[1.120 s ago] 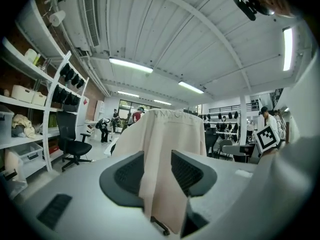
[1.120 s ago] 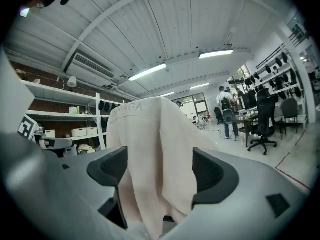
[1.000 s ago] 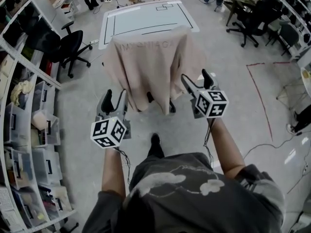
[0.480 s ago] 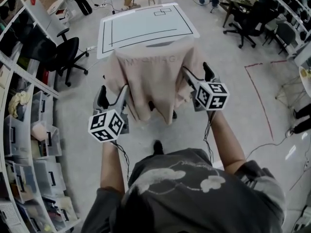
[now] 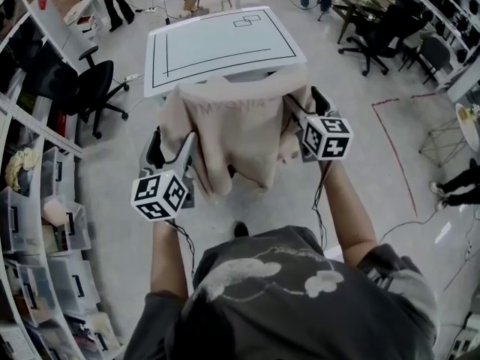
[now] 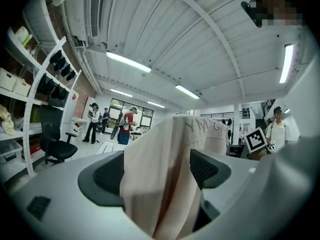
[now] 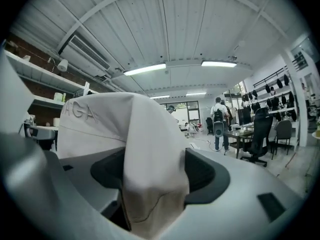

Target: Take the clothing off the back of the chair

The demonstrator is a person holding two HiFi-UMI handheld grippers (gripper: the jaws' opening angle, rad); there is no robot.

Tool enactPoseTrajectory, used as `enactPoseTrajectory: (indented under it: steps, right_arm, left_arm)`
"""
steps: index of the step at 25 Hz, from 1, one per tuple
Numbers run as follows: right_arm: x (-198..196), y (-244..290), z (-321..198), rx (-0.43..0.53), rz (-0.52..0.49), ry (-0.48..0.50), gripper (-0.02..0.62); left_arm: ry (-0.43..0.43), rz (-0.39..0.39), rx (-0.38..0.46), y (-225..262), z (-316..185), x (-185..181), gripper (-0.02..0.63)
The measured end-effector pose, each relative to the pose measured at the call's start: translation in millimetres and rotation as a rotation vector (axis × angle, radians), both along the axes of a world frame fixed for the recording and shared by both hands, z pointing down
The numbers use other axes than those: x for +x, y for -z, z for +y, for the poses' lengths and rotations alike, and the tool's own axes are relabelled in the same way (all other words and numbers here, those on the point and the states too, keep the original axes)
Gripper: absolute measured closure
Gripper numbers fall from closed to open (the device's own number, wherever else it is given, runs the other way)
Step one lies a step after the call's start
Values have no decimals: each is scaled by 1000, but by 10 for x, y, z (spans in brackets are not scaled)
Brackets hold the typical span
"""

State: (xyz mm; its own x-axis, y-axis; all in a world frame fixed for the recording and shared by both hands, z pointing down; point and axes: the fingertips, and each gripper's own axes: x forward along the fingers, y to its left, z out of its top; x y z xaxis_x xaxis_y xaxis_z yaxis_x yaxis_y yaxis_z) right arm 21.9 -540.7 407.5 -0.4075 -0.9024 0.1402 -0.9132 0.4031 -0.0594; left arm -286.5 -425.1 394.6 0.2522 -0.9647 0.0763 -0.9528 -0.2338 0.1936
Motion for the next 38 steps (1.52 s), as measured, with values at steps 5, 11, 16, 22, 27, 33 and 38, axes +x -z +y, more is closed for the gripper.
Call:
enactPoseTrajectory:
  steps: [5,11,16,22,27,33,38]
  right_arm:
    - [-153,63,81,55,78,61,494]
    - [-155,88,161,65,71,79,597]
    - [-87,59,223,53,35,93,597]
    - [-75,45,255,50,25,97,597]
    - [-58,48,269,49,21,100,597]
    - [-37,35,278,38,13,103,597]
    - [-8,34,342,38,13,104,597]
  left_arm:
    - [-21,-3,-4,-17,-87,13,210]
    - [-48,-18,-10,-28,-134,95,210]
    - [-65,-23,-26,-78,-275,176,210]
    - [-188,-31,44,106,-321,449,198]
    - [-193,-41,36,104,-391,485,190]
    - [-132,-74,6,47,-590,506,302]
    - [-76,-134,17,81,-534,484,570]
